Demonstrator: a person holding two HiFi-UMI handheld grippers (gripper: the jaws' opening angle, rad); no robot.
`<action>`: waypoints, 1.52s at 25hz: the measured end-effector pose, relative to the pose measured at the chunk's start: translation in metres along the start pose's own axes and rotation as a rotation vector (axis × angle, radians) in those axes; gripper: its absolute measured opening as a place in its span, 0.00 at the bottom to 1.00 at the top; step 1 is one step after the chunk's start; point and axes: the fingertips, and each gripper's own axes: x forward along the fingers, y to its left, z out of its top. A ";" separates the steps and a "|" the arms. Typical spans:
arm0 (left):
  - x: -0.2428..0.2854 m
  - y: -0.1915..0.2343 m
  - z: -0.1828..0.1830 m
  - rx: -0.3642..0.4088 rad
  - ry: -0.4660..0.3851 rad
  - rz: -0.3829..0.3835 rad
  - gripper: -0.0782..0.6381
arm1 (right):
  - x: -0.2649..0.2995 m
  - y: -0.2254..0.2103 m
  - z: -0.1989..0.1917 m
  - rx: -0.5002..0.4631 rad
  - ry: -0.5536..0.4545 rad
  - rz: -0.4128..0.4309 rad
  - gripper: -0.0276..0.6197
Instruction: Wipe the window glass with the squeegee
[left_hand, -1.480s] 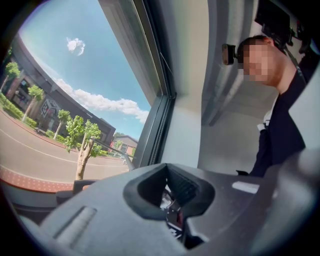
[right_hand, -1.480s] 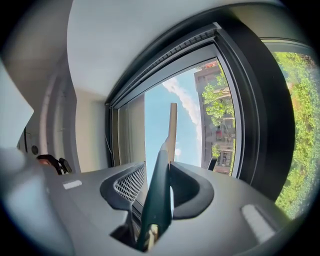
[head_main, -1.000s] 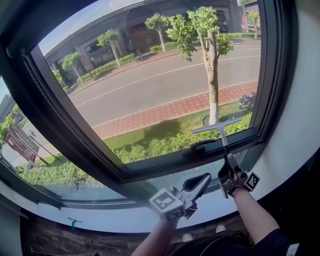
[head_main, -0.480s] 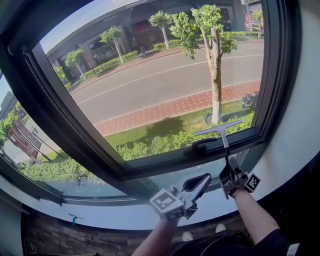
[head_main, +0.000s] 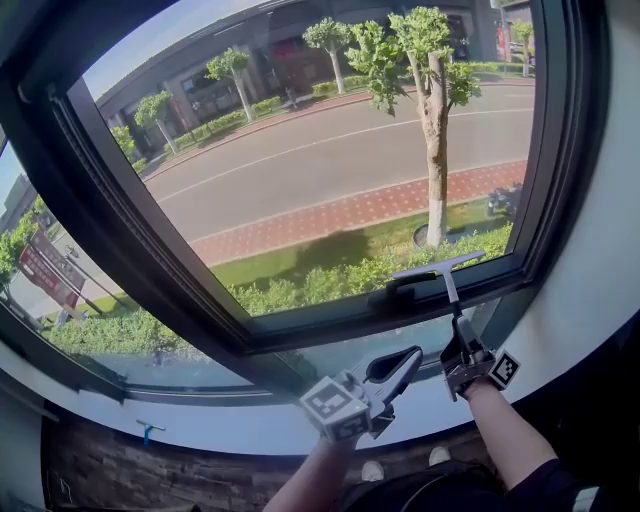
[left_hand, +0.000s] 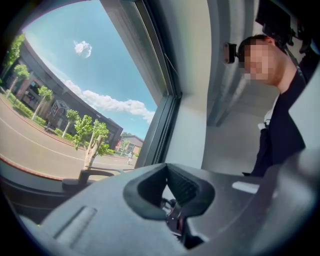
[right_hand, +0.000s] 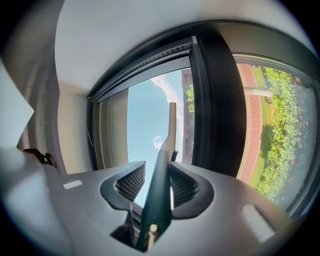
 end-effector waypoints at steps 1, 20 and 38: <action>0.000 0.000 0.000 0.000 0.000 0.001 0.11 | -0.001 -0.001 0.000 -0.001 0.000 -0.002 0.28; -0.001 0.010 -0.004 -0.003 -0.005 0.018 0.11 | 0.008 0.022 -0.005 -0.043 0.027 0.081 0.28; -0.026 0.018 0.032 0.103 -0.066 -0.001 0.11 | 0.159 0.241 -0.024 -0.181 0.045 0.569 0.29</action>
